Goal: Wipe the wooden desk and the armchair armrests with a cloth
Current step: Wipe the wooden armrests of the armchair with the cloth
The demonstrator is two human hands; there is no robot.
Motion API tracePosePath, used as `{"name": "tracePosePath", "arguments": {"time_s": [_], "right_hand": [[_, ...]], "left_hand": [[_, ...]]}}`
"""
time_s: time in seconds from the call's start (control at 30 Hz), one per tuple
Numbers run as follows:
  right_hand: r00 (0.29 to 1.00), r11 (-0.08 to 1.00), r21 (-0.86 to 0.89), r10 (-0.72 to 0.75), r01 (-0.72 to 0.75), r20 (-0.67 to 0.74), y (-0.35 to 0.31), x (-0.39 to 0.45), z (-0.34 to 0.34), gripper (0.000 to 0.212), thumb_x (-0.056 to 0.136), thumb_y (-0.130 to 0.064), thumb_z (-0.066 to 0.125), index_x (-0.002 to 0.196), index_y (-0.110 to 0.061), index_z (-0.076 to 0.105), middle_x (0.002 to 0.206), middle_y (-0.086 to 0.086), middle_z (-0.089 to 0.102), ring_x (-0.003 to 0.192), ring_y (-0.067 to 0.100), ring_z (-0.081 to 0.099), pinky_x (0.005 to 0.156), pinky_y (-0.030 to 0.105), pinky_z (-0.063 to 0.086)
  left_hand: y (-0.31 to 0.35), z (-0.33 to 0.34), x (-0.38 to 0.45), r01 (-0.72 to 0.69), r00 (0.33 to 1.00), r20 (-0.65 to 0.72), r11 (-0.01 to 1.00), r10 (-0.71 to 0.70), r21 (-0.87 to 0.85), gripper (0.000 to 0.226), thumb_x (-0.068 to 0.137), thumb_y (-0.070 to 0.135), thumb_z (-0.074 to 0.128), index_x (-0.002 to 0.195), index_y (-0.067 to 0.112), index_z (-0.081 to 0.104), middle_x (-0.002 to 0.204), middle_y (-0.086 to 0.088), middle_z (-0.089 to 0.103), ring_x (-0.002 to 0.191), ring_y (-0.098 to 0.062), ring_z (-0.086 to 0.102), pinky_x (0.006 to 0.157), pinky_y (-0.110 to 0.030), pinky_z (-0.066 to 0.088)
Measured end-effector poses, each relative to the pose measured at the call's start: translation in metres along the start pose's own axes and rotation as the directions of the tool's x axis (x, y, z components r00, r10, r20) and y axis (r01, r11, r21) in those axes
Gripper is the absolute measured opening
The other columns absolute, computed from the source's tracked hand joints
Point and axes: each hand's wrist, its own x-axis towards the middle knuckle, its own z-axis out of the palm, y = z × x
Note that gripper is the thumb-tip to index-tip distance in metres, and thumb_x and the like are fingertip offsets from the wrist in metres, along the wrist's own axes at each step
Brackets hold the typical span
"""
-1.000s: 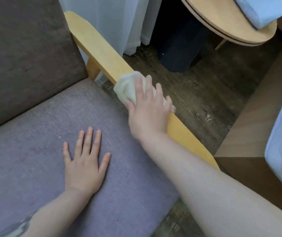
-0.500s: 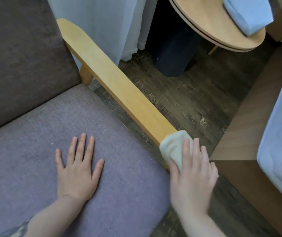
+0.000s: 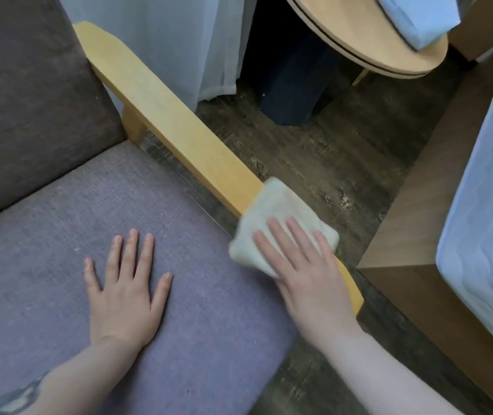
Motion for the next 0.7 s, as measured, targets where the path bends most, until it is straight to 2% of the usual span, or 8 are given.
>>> {"name": "tracePosePath", "arguments": {"time_s": [0.1,0.17,0.27,0.37,0.47,0.57,0.7], "right_hand": [[0.991,0.995,-0.035,0.097,-0.094,0.092,0.003,-0.048,0.001,0.065,0.094,-0.043,0.042,0.152,-0.026,0.019,0.159,0.001,0.022,0.146,0.026,0.018,0.114,0.051,0.019],[0.978,0.985,0.014,0.172,-0.175,0.115,-0.011,-0.03,-0.003,0.069,0.094,-0.057,0.029,0.153,-0.026,0.015,0.16,0.0,0.015,0.148,0.025,0.012,0.115,0.051,0.014],[0.976,0.965,0.146,0.215,-0.219,0.039,-0.035,0.049,-0.01,0.062,0.096,-0.054,0.02,0.153,-0.03,0.014,0.161,-0.002,0.013,0.148,0.024,0.006,0.116,0.048,0.01],[0.975,0.968,0.123,0.222,-0.219,-0.014,-0.063,0.132,-0.01,0.058,0.1,-0.048,0.023,0.153,-0.03,0.009,0.162,-0.003,0.007,0.147,0.024,0.009,0.116,0.047,0.011],[0.984,0.981,0.075,0.178,-0.176,-0.02,-0.074,0.161,-0.01,0.059,0.101,-0.048,0.026,0.153,-0.03,0.006,0.162,-0.003,0.006,0.146,0.023,0.013,0.114,0.046,0.017],[0.998,0.997,0.043,0.067,-0.067,-0.004,-0.048,0.118,-0.013,0.059,0.1,-0.044,0.033,0.153,-0.027,0.013,0.161,0.0,0.015,0.145,0.025,0.018,0.11,0.043,0.024],[0.984,0.985,0.018,0.168,-0.169,0.051,-0.005,0.004,-0.009,0.056,0.098,-0.041,0.028,0.15,-0.021,0.027,0.156,0.004,0.03,0.142,0.029,0.03,0.109,0.045,0.026]], "left_hand": [[-0.001,0.002,0.0,-0.005,1.0,-0.005,1.0,0.005,0.002,0.069,0.089,0.054,0.026,0.15,0.021,0.026,0.157,-0.005,0.027,0.145,-0.024,0.017,0.113,-0.054,0.003],[-0.001,0.003,0.0,-0.006,1.0,-0.014,1.0,0.007,0.004,0.069,0.089,0.054,0.026,0.15,0.021,0.026,0.157,-0.006,0.028,0.145,-0.025,0.017,0.113,-0.054,0.003],[-0.001,0.004,0.0,-0.006,1.0,-0.025,1.0,0.007,0.009,0.069,0.089,0.053,0.027,0.149,0.02,0.027,0.156,-0.006,0.028,0.145,-0.025,0.018,0.113,-0.055,0.004],[0.0,0.004,0.0,-0.003,1.0,-0.026,1.0,0.003,0.01,0.069,0.088,0.052,0.029,0.149,0.019,0.029,0.156,-0.008,0.029,0.144,-0.026,0.019,0.113,-0.057,0.005],[0.0,0.002,0.0,-0.003,1.0,-0.023,1.0,0.003,0.01,0.069,0.088,0.052,0.029,0.149,0.019,0.029,0.156,-0.008,0.029,0.144,-0.026,0.019,0.113,-0.058,0.006],[0.0,0.0,0.0,-0.004,1.0,-0.017,1.0,0.004,0.001,0.069,0.088,0.053,0.029,0.149,0.019,0.029,0.156,-0.007,0.029,0.145,-0.026,0.019,0.113,-0.058,0.006],[0.0,0.0,0.0,-0.008,1.0,-0.016,1.0,0.008,-0.007,0.069,0.09,0.053,0.027,0.149,0.02,0.028,0.157,-0.006,0.027,0.145,-0.024,0.017,0.113,-0.057,0.006]]}}
